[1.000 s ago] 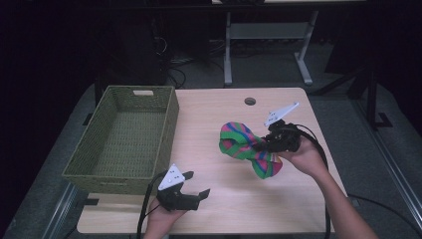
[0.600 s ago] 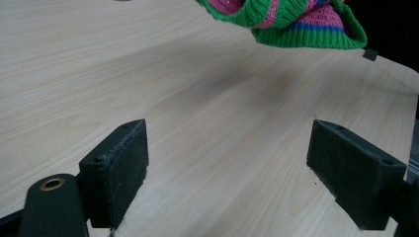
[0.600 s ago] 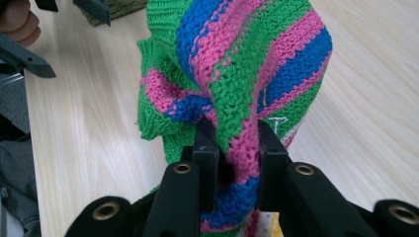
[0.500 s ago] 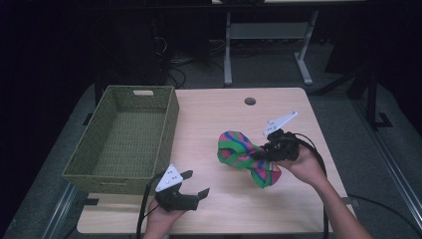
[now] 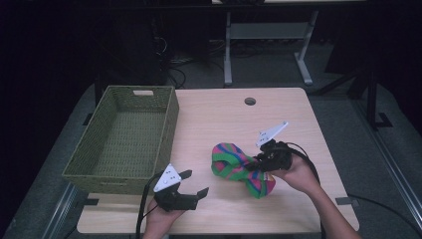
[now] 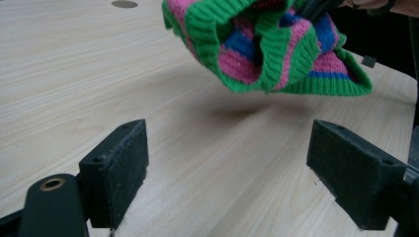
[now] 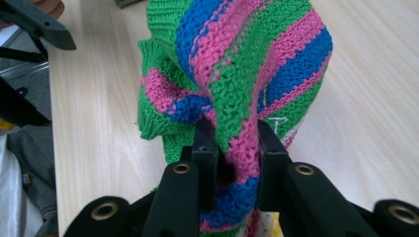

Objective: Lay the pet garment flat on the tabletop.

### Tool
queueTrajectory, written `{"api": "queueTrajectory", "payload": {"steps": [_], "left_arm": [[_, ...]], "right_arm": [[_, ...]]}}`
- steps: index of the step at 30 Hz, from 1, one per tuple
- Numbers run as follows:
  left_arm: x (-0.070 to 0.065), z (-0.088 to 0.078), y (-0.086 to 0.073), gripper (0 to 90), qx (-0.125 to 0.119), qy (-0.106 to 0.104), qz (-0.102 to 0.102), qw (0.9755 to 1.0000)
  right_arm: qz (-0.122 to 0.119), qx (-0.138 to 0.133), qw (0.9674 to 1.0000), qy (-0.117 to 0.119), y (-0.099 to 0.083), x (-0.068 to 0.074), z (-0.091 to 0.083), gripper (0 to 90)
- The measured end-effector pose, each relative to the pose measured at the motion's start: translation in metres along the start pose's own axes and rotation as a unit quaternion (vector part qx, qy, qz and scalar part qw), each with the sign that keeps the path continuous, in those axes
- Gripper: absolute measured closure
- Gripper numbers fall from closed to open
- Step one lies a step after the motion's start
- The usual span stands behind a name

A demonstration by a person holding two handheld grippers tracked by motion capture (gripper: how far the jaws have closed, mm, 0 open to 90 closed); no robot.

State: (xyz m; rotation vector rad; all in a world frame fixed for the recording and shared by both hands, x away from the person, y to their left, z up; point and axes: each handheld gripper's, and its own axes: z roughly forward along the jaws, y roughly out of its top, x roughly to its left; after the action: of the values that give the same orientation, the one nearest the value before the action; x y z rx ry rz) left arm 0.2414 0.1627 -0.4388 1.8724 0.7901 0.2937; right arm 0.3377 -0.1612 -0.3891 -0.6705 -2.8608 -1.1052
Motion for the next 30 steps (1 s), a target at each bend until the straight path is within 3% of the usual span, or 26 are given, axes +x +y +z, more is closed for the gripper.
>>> {"api": "queueTrajectory", "payload": {"steps": [8, 10, 13, 30], "left_arm": [[-0.001, 0.001, 0.000, 15.8, 0.000, -0.001, 0.002, 1.0000], [-0.001, 0.001, 0.000, 15.8, -0.001, -0.002, 0.002, 1.0000], [-0.001, 0.002, 0.000, 15.7, 0.000, -0.003, 0.001, 1.0000], [-0.002, 0.003, 0.000, 15.7, 0.002, -0.006, 0.004, 1.0000]], "right_arm": [[0.002, 0.006, 0.9999, 0.013, -0.008, 0.003, 0.010, 75.4], [-0.007, 0.007, 0.9999, 0.011, -0.009, 0.003, 0.011, 75.3], [0.002, 0.003, 0.9999, 0.015, -0.010, 0.006, 0.012, 75.3], [-0.018, 0.022, 0.9992, 0.027, -0.014, 0.012, 0.028, 74.8]]}}
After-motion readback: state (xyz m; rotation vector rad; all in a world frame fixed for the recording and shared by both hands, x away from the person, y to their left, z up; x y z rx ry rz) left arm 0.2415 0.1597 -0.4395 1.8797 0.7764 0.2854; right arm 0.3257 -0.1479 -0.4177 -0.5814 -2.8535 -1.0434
